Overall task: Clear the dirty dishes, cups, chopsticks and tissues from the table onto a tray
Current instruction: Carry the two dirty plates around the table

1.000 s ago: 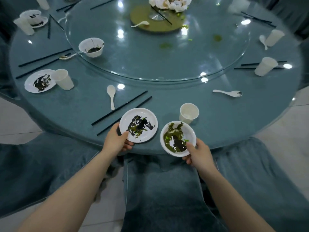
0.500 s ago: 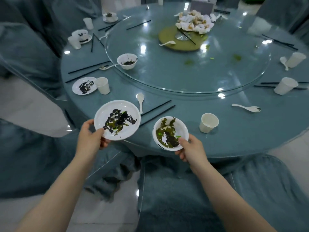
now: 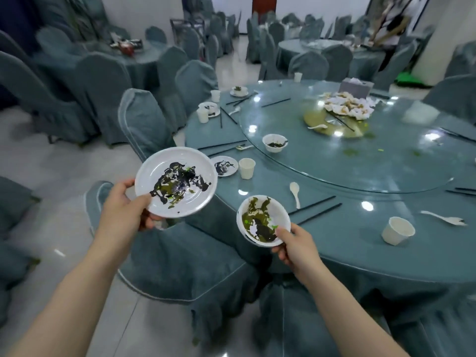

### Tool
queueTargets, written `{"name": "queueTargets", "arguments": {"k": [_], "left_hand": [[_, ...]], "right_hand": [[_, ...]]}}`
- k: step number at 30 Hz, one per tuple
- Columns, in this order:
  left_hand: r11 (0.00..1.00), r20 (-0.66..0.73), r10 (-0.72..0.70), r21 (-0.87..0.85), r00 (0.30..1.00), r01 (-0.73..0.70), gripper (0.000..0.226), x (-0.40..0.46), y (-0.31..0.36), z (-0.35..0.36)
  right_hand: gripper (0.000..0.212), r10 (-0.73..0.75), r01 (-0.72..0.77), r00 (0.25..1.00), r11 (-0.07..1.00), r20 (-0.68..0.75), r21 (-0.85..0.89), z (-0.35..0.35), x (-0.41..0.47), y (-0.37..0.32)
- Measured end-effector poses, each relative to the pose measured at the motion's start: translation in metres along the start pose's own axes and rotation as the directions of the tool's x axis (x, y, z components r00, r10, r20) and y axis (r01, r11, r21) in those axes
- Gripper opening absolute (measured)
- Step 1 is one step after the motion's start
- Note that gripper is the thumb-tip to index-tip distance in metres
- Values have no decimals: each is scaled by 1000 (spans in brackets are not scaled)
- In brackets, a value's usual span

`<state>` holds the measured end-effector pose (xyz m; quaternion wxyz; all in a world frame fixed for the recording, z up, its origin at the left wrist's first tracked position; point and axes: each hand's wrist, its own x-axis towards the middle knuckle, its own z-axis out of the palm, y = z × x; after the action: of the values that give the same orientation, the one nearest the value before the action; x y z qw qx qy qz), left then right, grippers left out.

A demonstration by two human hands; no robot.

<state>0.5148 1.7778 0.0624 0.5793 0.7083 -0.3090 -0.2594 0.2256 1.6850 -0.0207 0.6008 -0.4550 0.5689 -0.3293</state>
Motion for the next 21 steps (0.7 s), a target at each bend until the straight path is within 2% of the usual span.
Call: {"name": "queueTargets", "arguments": {"k": [5, 9, 16, 21], "left_hand": [[999, -11, 16, -41, 1000, -16, 33, 14, 15, -62], [996, -27, -1, -84, 1000, -1, 33, 34, 12, -85], [993, -6, -49, -110, 999, 48, 29, 77, 3, -94], [992, 17, -47, -117, 999, 49, 29, 122, 4, -74]], "right_hand": [[16, -22, 22, 1000, 1000, 15, -1, 51, -15, -23], [17, -43, 44, 999, 999, 20, -24, 73, -9, -38], [18, -41, 41, 999, 999, -32, 4, 91, 25, -59], [18, -71, 76, 994, 995, -84, 64, 88, 75, -77]]}}
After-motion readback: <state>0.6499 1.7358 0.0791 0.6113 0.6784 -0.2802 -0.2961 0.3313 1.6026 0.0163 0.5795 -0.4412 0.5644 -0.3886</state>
